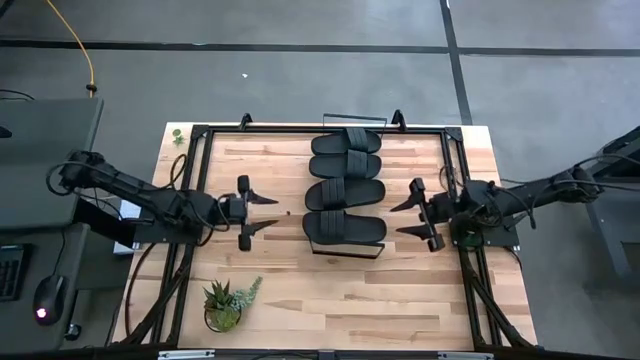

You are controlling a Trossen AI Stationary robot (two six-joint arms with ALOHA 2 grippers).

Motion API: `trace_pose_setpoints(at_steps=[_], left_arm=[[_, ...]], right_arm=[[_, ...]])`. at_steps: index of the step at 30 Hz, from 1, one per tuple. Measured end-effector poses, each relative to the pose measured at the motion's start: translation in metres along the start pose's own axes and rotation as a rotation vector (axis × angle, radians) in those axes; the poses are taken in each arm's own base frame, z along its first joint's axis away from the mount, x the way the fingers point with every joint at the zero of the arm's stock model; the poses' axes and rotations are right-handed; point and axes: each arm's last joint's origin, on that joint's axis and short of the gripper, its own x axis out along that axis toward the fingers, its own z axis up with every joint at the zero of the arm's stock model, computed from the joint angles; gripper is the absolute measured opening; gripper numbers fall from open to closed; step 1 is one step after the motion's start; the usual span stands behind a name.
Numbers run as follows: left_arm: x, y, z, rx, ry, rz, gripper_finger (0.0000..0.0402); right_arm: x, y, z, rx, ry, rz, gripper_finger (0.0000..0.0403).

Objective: Pick and place slides into the shelf
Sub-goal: Return to Home Position

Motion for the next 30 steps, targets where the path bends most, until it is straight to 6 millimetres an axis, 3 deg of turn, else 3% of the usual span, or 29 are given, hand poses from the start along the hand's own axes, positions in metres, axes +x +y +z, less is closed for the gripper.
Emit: trace_pose_setpoints(at_steps=[6, 8, 17, 30], left_arm=[[-0.004, 0.023, -0.034, -0.073, -0.004, 0.006, 0.0216], [-0.003, 0.028, -0.037, -0.1, -0.037, -0.011, 0.0216], [-0.006, 0.039, -0.056, -0.125, -0.04, -0.055, 0.0216], [-0.011, 0.039, -0.074, -0.096, -0.03, -0.028, 0.0216]], right_arm=[[-0.014, -0.002, -0.014, -0.026, -0.056, -0.02, 0.0226], [-0.018, -0.003, -0.026, -0.031, -0.04, -0.032, 0.0226], [-0.035, -0.005, -0.047, -0.062, -0.199, -0.028, 0.0226], [-0.034, -0.007, -0.062, -0.051, -0.034, -0.047, 0.0226]])
